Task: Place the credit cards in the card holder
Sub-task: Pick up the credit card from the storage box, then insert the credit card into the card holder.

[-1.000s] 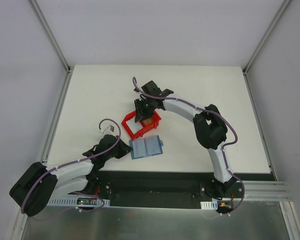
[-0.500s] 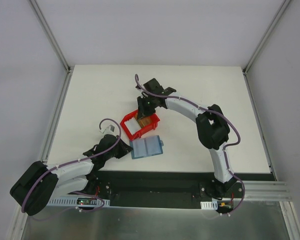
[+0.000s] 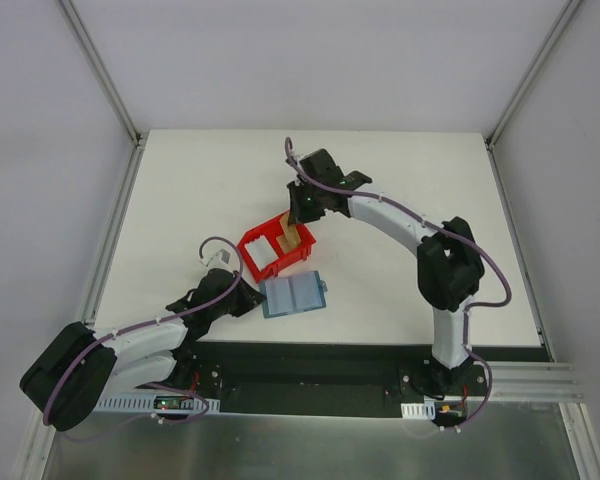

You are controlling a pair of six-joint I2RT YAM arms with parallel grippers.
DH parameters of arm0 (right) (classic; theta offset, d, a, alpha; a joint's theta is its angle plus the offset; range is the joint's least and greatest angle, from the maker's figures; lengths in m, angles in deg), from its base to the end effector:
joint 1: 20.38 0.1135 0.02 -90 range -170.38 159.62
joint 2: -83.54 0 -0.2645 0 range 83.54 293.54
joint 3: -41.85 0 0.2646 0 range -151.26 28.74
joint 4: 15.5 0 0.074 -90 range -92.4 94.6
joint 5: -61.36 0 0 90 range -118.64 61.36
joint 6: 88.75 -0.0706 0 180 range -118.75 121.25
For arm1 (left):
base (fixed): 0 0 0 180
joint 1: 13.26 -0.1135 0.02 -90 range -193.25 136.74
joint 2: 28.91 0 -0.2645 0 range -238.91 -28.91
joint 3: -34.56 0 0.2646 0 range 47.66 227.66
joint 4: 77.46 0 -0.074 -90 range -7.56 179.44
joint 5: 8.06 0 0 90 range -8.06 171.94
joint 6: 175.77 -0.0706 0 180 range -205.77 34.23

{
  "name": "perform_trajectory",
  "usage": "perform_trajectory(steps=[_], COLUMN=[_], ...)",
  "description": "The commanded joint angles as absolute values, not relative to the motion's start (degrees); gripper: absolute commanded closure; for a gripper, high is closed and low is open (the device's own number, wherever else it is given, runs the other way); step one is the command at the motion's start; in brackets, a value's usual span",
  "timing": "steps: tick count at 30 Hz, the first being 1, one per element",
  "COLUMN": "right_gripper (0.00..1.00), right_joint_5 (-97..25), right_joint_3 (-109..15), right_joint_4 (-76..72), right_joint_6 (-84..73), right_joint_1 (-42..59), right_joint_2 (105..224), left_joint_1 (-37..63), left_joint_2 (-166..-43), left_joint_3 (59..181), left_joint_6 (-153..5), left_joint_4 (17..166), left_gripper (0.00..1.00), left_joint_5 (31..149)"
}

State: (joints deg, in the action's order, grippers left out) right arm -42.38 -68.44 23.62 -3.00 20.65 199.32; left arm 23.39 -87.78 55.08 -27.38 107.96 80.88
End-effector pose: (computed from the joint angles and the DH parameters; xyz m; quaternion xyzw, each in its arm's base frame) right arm 0.3661 0.3408 0.2262 -0.3328 0.8546 0.2493 0.3111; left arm 0.1710 -0.1256 0.0971 -0.1700 0.8619 -0.3468 0.3286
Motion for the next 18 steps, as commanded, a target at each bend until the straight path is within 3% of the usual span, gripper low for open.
perform_trajectory(steps=[1,11,18], right_gripper=[1.0,1.0,1.0], right_joint_5=[-39.18,-49.11,-47.02], right_joint_3=[-63.03,-29.38,-15.3], right_joint_4=[18.44,-2.1,-12.15], right_joint_6=[-4.11,-21.67,-29.77], right_joint_1=[19.26,19.08,21.01], right_joint_2=[187.26,166.34,164.83], left_joint_1=[22.87,22.87,22.87], left_joint_2=[-90.26,-96.67,-99.31], left_joint_3=[53.46,55.57,56.01], left_joint_6=[-31.89,-35.58,-35.94], left_joint_4=[98.14,102.26,104.03], left_gripper=[1.0,1.0,1.0], left_joint_5=[81.24,86.33,89.15])
